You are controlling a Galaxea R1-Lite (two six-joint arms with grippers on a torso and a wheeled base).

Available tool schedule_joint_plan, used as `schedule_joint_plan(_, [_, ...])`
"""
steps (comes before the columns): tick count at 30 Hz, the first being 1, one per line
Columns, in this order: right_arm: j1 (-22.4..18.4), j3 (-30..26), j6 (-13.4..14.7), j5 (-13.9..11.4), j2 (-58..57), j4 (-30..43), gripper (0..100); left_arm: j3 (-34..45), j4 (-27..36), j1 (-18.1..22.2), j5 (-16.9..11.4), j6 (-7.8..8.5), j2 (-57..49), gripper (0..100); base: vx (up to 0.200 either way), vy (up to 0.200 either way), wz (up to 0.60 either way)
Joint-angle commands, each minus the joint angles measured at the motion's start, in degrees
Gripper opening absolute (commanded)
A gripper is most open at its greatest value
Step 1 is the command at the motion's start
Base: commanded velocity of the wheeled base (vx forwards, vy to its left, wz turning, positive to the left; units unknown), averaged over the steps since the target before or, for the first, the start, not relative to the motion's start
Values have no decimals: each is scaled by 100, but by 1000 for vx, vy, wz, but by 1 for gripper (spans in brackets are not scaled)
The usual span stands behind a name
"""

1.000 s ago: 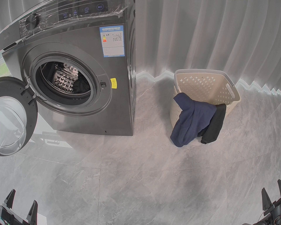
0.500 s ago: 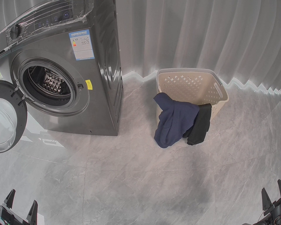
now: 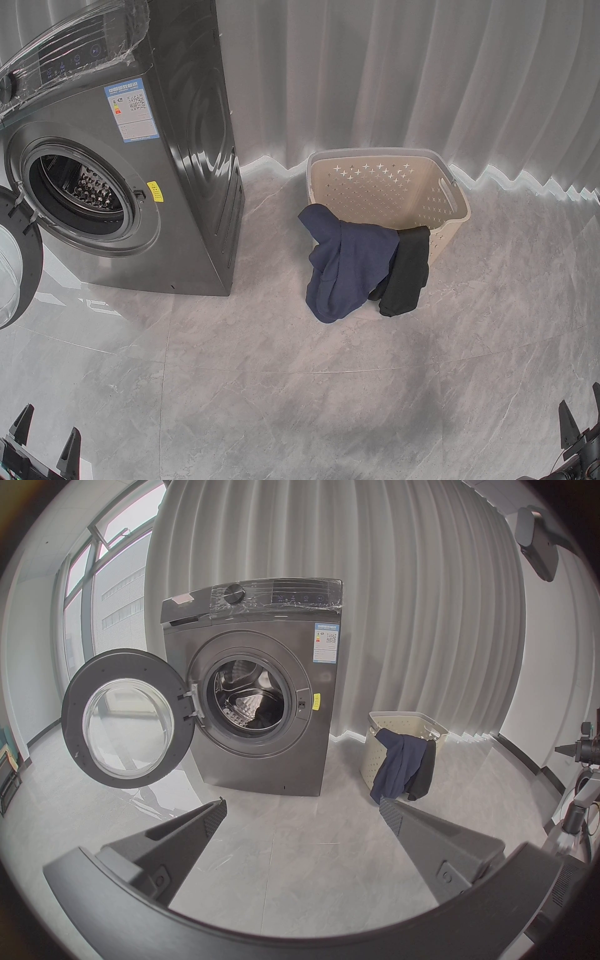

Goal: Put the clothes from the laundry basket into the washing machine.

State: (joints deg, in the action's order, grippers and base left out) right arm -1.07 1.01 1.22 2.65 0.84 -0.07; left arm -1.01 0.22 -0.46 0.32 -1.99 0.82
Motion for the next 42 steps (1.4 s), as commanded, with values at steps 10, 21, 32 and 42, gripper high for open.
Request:
schedule_joint_plan(10, [2,-101,1,-1,-84,-1,100,101,-4,2,12,-21,-64,100,140,0,0])
schedule_joint_plan(21, [2,-101,-34,-1,-84,7,100,101,-4,11,12,14,-64,100,0,-200,0])
schedule_joint_plan(32, [2,-101,-34,-27,-84,-1,100,101,-4,2,21,-12,-64,100,18,-73,0])
schedule_joint_plan(42, [2,-101,-16,-18,-84,-1,100,101,-4,2,3,-21,-64,100,200,0,0])
